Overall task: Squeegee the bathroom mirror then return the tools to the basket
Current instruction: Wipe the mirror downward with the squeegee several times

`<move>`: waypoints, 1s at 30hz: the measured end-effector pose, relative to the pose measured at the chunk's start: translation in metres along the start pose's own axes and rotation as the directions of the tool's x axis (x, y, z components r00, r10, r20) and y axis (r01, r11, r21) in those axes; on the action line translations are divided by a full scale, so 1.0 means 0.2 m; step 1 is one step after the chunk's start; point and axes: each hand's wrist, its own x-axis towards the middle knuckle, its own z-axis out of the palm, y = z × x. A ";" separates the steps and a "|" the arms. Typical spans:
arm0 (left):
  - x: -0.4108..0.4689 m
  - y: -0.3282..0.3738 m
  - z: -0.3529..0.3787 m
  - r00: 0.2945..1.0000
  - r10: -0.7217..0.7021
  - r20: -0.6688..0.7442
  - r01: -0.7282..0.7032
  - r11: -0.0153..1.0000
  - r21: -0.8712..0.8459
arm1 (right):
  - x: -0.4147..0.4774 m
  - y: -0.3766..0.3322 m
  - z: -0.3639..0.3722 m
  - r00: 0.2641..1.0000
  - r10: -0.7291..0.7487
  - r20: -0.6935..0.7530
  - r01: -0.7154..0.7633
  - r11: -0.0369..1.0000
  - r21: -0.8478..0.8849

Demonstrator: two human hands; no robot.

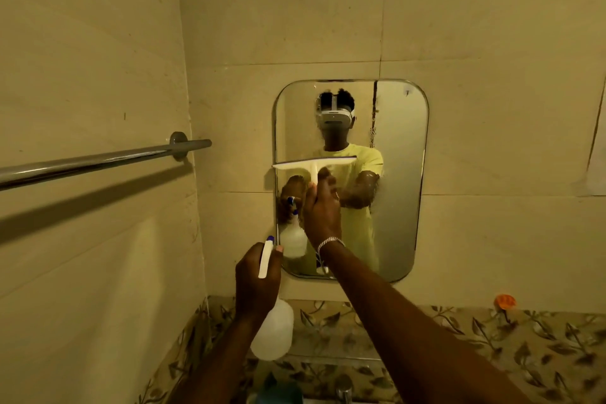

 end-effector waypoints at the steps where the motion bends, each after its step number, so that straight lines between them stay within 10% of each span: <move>1: 0.00 0.00 0.00 1.000 -0.008 -0.005 0.008 1.000 0.000 | -0.06 0.05 0.00 1.000 0.010 -0.005 -0.010 1.000 0.003; 30: -0.08 -0.02 -0.09 0.997 -0.077 -0.015 0.078 0.994 0.077 | -0.75 0.50 -0.05 0.932 0.362 -0.007 -0.362 0.932 0.004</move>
